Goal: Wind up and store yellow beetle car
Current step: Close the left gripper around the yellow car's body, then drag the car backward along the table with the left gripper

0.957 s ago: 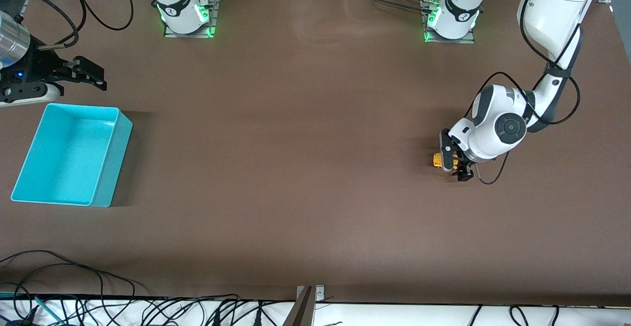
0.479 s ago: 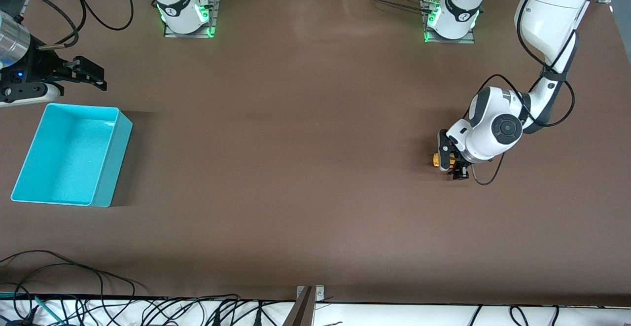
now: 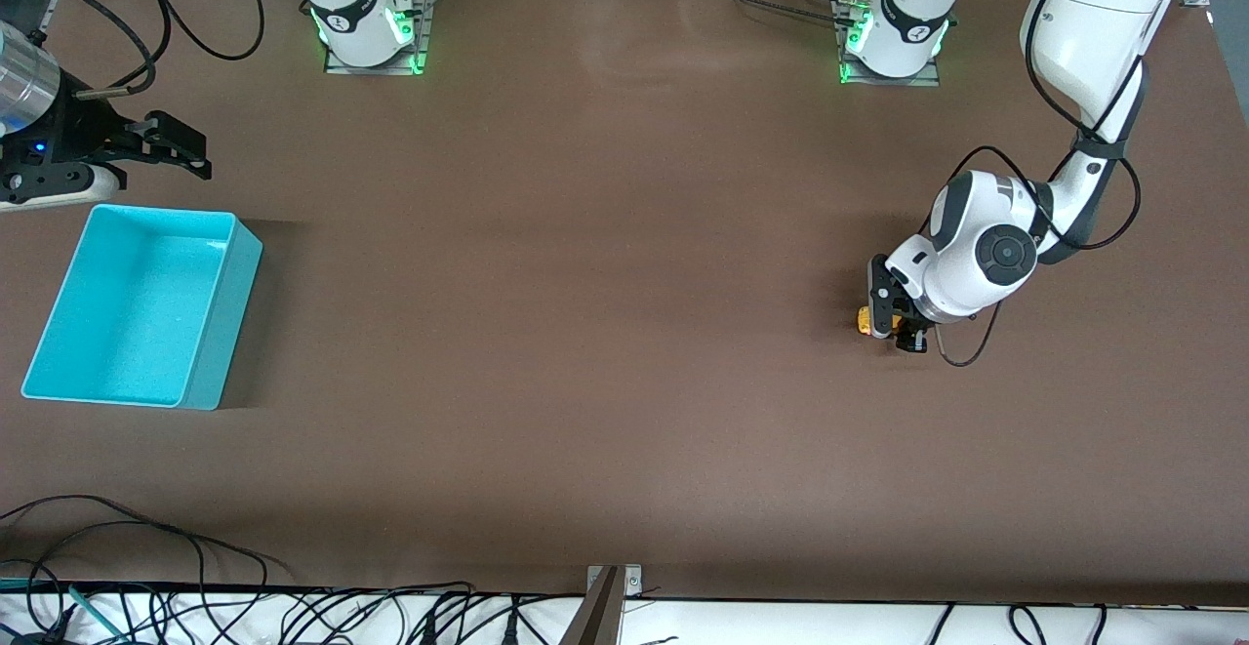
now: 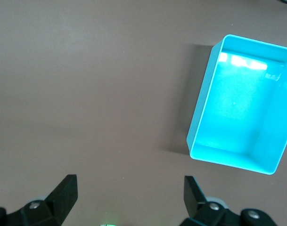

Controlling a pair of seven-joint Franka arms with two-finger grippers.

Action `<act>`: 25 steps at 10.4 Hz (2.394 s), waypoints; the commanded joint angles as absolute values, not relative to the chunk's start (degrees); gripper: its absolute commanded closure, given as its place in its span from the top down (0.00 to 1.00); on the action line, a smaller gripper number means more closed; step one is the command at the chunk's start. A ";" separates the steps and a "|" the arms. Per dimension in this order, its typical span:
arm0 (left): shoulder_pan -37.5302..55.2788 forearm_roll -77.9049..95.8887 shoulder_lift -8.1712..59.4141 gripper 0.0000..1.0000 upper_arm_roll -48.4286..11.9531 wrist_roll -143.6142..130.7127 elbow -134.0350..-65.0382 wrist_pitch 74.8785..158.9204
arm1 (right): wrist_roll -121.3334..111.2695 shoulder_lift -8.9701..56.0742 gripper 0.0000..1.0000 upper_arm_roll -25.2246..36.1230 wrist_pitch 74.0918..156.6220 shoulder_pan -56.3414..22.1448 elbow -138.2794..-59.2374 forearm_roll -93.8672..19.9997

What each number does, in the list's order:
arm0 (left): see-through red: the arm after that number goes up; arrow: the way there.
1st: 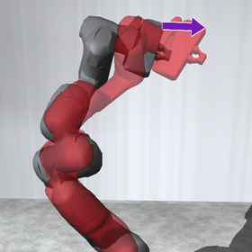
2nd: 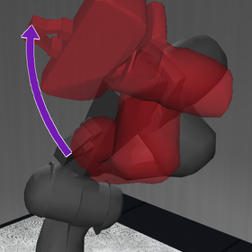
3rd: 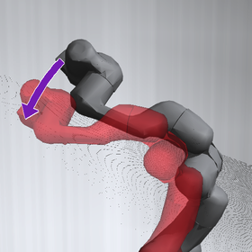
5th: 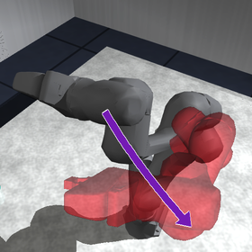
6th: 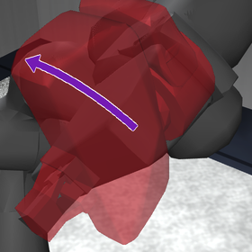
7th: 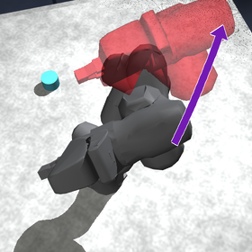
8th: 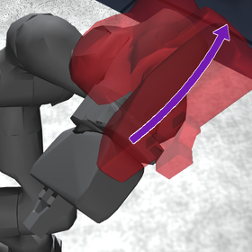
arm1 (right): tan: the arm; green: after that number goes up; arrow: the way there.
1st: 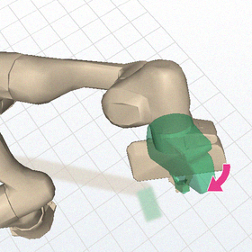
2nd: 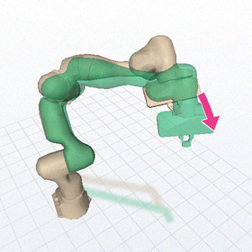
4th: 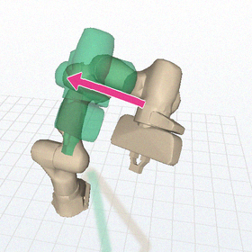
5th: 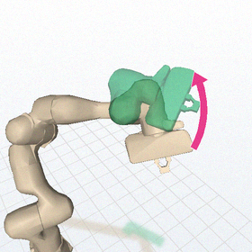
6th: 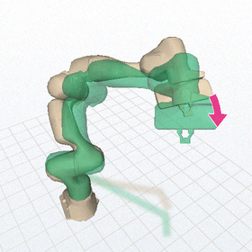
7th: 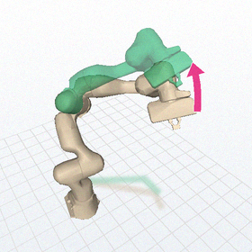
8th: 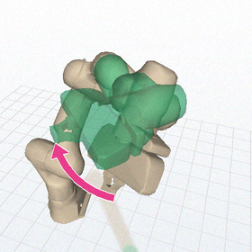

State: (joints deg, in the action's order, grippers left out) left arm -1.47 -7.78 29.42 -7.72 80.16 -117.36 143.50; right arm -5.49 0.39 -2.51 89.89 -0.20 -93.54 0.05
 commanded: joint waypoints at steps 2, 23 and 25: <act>-2.29 -6.59 28.04 0.14 -8.35 81.12 -117.77 141.86 | -5.98 0.00 1.00 -2.46 89.74 -0.26 -92.99 -0.79; -28.21 -7.03 35.86 0.17 -8.17 104.41 -110.57 140.98 | -5.98 0.00 1.00 -2.37 89.74 -0.26 -92.99 -0.70; -28.21 -6.94 35.86 0.25 -8.17 104.33 -110.48 140.98 | -5.98 0.00 1.00 -2.46 89.74 -0.26 -92.99 -0.70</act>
State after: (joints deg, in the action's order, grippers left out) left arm -27.20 -7.62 33.02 -8.05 102.59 -111.33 141.41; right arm -5.49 0.33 -2.52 89.89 -0.23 -93.52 0.05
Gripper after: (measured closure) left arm 0.542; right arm 0.000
